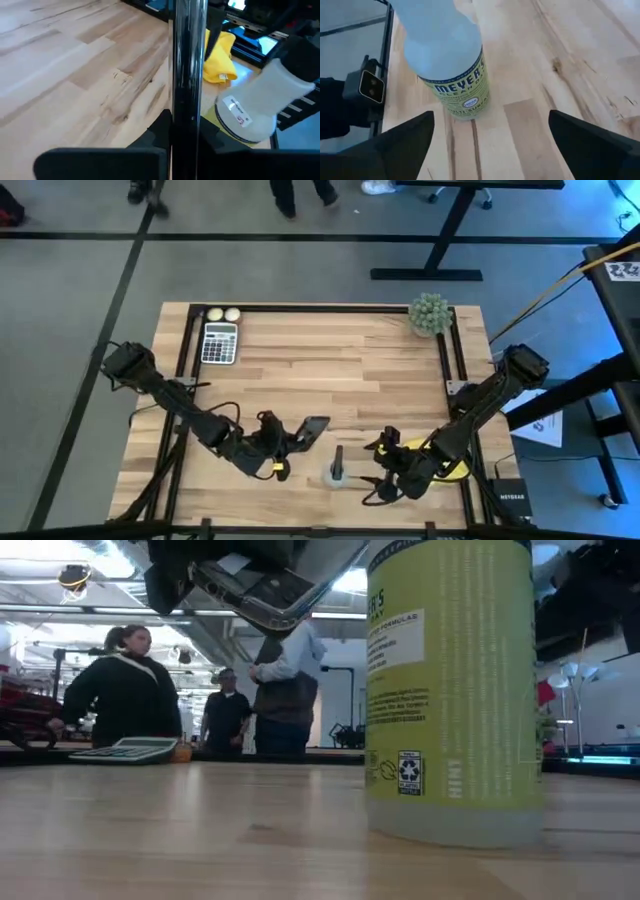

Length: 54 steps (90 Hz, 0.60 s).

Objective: Apply microfiber cloth
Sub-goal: Spray the back screen of the black cellphone using the spray bottle

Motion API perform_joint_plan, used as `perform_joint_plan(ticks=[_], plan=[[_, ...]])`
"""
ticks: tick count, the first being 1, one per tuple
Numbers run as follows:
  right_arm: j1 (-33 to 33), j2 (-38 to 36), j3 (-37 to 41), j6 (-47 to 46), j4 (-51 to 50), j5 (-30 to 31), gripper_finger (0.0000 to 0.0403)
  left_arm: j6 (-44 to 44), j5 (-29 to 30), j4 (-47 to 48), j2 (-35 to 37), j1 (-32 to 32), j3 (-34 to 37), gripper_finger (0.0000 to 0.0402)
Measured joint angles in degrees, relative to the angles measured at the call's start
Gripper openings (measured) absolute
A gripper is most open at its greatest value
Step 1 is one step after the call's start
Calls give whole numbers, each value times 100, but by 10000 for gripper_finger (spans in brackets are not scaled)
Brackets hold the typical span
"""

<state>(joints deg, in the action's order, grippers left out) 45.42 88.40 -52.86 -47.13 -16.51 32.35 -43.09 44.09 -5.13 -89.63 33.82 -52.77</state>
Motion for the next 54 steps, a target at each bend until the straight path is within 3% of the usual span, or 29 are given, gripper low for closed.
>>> perform_joint_plan(ticks=[8, 26, 41, 54], plan=[[155, -41, -58, 270, -46, 432, 374, 1, -61, -8, 14, -88, 0, 17], [563, -62, -289, 967, 425, 2037, 374, -132, -146, -26, 14, -229, 0, 17], [494, 292, -297, 2174, 1960, 2363, 374, -95, -154, -28, 14, -329, 0, 17], [299, 710, -297, 3245, 3058, 2277, 374, -46, -193, -31, 14, -406, 0, 17]])
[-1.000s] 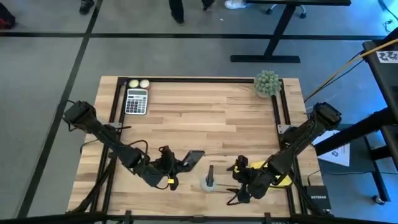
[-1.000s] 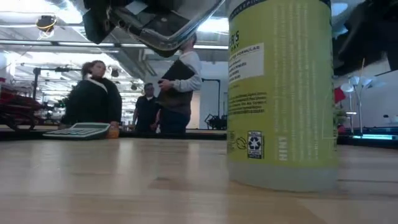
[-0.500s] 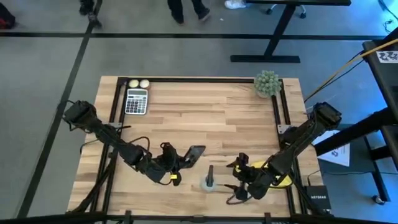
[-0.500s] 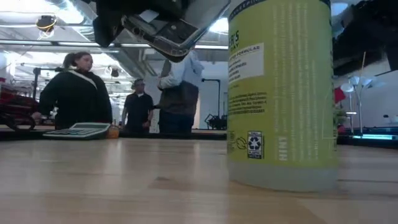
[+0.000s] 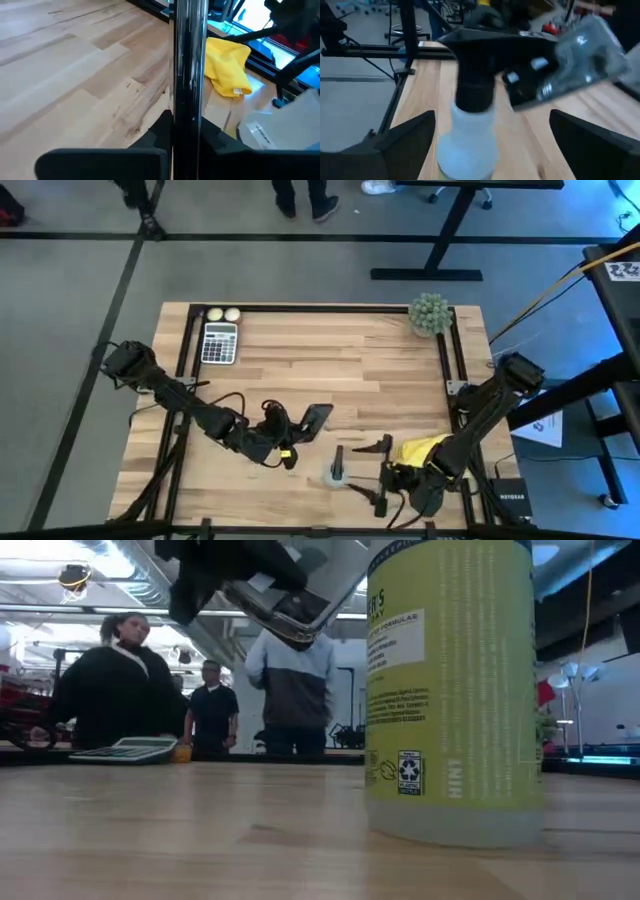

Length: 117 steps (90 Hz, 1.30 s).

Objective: Apply microfiber cloth
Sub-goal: Spray the back screen of the black cellphone using the spray bottle

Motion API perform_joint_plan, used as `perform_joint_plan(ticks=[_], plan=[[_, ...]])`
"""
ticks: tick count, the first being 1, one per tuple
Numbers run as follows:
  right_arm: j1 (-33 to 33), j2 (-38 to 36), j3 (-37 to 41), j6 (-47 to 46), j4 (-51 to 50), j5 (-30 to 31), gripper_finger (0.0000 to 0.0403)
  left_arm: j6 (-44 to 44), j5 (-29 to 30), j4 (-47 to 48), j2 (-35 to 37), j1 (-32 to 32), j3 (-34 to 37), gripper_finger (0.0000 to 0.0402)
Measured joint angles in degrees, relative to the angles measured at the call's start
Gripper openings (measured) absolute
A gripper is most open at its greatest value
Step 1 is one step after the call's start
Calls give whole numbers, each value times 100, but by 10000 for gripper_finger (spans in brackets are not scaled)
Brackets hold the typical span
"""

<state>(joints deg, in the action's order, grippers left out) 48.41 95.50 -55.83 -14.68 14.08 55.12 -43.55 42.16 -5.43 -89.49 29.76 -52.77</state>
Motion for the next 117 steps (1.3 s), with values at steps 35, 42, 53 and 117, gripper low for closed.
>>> perform_joint_plan(ticks=[35, 42, 53, 117], plan=[[-492, 110, 0, 11, 423, -796, 374, 79, -109, -10, 0, -13, 0, 17], [-513, 144, 7, 16, 509, -818, 374, 226, -112, -124, 0, -13, 0, 17], [-532, 154, -16, 142, 598, -773, 374, 684, -188, -522, 0, -74, 0, 17], [-532, 158, -46, 306, 543, -844, 374, 1974, -2285, -2135, -312, -771, -2, 17]])
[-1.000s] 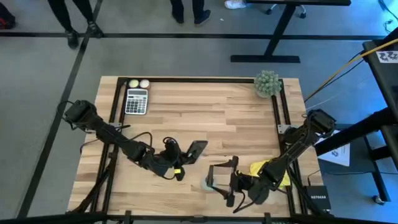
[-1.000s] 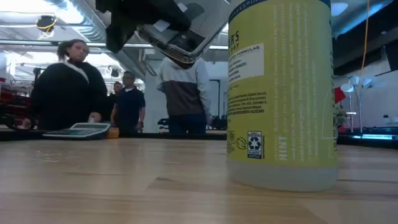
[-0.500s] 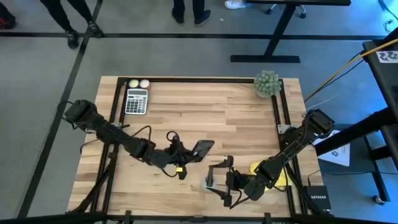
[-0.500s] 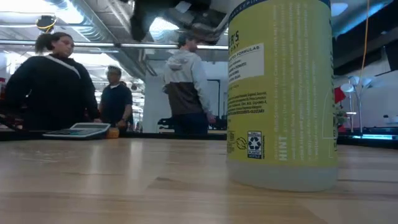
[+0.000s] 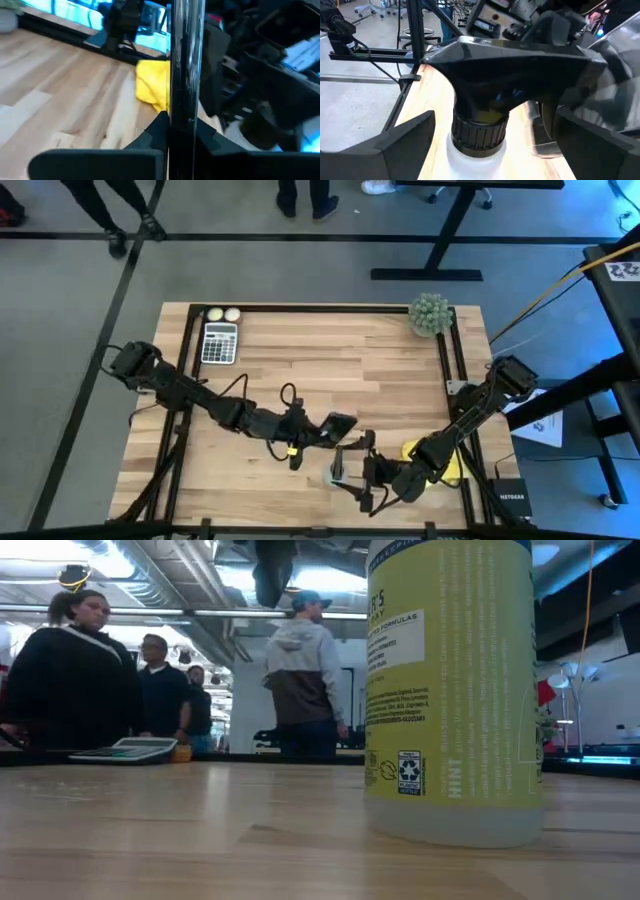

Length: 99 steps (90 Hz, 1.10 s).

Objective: Apply microfiber cloth
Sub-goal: Spray the back screen of the black cellphone using the spray bottle

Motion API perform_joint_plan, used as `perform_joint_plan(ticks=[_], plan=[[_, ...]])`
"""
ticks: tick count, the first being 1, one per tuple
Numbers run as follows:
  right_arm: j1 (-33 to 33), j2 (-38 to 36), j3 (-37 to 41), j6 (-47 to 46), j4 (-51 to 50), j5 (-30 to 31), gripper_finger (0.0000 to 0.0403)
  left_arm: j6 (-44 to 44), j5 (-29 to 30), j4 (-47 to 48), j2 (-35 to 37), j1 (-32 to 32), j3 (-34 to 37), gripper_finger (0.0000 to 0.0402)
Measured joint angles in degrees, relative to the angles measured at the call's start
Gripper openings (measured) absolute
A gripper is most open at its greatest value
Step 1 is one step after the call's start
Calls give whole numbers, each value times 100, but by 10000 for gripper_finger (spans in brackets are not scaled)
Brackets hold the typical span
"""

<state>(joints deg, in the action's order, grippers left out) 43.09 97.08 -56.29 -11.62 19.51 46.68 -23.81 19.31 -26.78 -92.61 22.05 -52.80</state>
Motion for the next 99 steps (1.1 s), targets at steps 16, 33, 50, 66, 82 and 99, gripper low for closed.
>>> perform_joint_plan(ticks=[16, 33, 50, 66, 82, 99], plan=[[0, 0, 0, -2, 2, -1, 359, -11, 11, -162, -169, 6, 0, 17], [0, 0, -2, -9, 2, -76, 288, 21, 4, -320, -211, 10, 0, 17], [7, 0, -2, -15, -7, -133, 220, 19, 11, -311, -211, 8, 0, 17], [0, -2, -4, -13, -49, -123, 201, 21, 11, -309, -211, 8, 0, 17], [0, -10, -7, 13, -97, -105, 227, 50, 15, -297, -197, 2, 0, 17], [3, -293, -4, 22, -557, -355, 282, 270, 297, -140, 11, 20, 0, 17]])
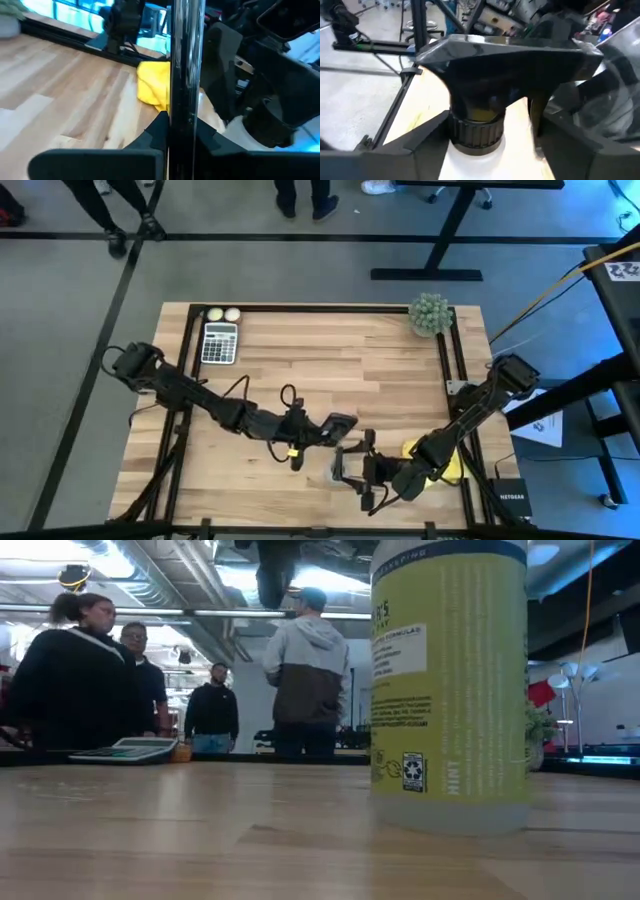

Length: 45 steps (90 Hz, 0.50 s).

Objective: Apply microfiber cloth
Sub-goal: Spray the back screen of the black cellphone using the spray bottle, then wipe the back screen of the black cellphone using a yellow microfiber cloth

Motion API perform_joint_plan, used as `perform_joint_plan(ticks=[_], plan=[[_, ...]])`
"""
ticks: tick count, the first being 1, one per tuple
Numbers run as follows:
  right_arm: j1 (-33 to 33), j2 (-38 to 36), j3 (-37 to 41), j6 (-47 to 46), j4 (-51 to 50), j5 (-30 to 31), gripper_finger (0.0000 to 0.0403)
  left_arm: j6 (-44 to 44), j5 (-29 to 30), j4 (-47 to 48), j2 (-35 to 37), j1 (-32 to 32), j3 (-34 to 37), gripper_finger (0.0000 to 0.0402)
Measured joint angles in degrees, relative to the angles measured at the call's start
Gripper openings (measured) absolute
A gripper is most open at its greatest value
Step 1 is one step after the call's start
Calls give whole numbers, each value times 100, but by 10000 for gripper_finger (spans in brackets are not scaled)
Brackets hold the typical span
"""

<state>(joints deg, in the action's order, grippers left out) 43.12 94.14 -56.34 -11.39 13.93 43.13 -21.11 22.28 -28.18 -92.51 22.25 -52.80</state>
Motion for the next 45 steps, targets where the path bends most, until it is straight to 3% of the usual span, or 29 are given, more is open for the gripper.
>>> perform_joint_plan(ticks=[23, 36, 45], plan=[[3, -1004, 4, -409, -1206, -1082, 334, -128, 718, 1402, 643, 203, 1, 17], [1, -1736, 6, -1215, -2292, -1588, 335, -644, 1254, 2511, 1107, 449, 2, 17], [2, -2230, -2, -2303, -3320, -2399, 328, -1274, 1478, 3335, 1335, 720, 2, 17]])
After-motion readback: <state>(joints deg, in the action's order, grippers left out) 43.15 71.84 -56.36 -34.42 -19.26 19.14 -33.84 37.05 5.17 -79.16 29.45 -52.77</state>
